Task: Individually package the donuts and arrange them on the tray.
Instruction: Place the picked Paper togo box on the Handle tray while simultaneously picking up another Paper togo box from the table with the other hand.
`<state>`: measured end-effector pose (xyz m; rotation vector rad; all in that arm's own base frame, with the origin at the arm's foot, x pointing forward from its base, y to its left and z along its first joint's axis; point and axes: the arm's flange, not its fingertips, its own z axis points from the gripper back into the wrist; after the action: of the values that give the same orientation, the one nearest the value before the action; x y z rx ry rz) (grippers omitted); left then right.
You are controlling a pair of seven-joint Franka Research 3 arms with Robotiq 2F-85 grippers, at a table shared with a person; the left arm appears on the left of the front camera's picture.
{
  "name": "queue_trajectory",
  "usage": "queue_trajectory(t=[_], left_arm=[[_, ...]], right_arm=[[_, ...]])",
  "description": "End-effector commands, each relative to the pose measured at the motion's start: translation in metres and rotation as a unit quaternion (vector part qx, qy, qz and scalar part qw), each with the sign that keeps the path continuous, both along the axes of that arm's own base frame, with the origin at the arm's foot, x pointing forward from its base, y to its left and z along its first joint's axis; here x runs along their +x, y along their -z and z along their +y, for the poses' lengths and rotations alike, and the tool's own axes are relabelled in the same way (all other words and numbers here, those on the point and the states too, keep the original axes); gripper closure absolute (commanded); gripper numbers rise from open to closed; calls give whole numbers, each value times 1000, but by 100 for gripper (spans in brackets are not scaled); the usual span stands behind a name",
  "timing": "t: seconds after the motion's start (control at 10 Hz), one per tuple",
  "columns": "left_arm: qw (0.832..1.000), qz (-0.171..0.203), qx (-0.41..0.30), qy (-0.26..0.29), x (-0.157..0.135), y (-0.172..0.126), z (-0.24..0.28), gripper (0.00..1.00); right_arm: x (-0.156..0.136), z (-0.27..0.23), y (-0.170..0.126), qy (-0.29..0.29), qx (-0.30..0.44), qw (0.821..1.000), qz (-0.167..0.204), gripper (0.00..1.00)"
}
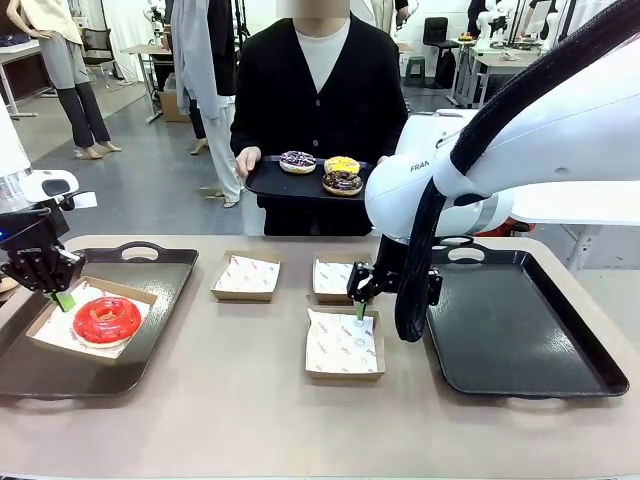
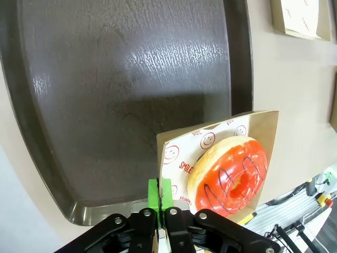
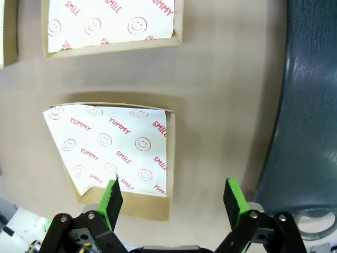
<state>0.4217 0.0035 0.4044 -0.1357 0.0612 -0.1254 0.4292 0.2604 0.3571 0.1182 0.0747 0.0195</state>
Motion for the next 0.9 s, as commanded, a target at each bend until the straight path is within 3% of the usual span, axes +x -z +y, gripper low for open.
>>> queue_trajectory(t=[0.0, 0.3, 0.5, 0.8], left_arm=[[1000, 0, -6, -9, 0, 0, 0, 99], [1000, 0, -1, -2, 0, 0, 0, 99], [998, -24, 51, -18, -10, -1, -6, 99], [998, -19, 39, -49, -16, 10, -1, 99]], right_arm=[[0, -2, -2, 2, -1, 1000, 1, 0], [1, -2, 0, 2, 0, 1000, 0, 0], [1, 4, 13, 29, -11, 999, -13, 0], [1, 11, 29, 40, -21, 998, -33, 0]])
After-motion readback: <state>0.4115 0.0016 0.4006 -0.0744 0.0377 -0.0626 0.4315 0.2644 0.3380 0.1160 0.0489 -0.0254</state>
